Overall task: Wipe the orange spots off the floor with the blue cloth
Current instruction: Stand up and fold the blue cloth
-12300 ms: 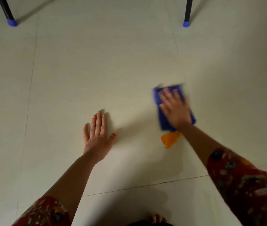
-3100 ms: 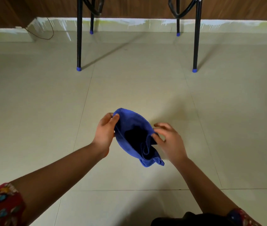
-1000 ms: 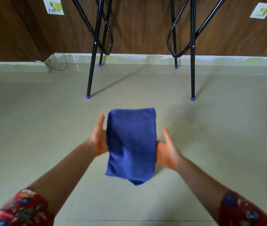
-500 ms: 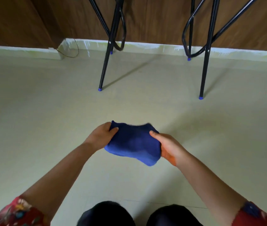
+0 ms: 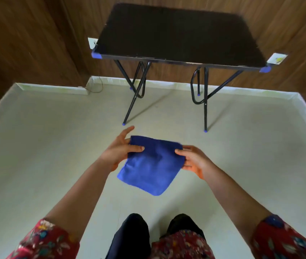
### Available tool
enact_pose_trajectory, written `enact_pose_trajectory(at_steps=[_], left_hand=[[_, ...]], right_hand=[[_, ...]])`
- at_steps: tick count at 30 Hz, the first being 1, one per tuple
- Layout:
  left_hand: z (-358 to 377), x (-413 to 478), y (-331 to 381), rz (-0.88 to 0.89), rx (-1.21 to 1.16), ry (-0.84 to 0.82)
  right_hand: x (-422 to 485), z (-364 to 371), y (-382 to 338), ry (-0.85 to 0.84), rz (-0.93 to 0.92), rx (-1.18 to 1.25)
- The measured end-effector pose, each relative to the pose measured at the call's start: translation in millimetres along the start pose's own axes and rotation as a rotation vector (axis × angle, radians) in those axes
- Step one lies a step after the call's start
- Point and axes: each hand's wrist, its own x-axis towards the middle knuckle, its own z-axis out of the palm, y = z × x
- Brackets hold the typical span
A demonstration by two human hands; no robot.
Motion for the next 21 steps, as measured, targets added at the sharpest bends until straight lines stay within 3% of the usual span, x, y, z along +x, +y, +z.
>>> enact_pose_trajectory(at_steps=[3,5,10,12,15,21], left_hand=[[-10,-37,49,0.005,0.293,0.092],[-17,-52,75,0.018,0.422,0.099],[-29,-88,144,0.101,0.408,-0.082],[-31,-96,162,0.144,0.553,-0.16],[-33,-101,182,0.298,0.815,-0.079],[-54,-105,216,0.352,1.156,0.064]], right_hand=[[-50,12,-42,0.188,-0.105,0.0],[-77,17,-71,0.192,-0.217,-0.084],[-135,29,-130,0.116,-0.413,-0.332],[-144,32,-143,0.11,-0.446,-0.518],[-151,47,-156,0.225,-0.573,-1.019],[-155,48,-184,0.282,-0.688,-1.033]])
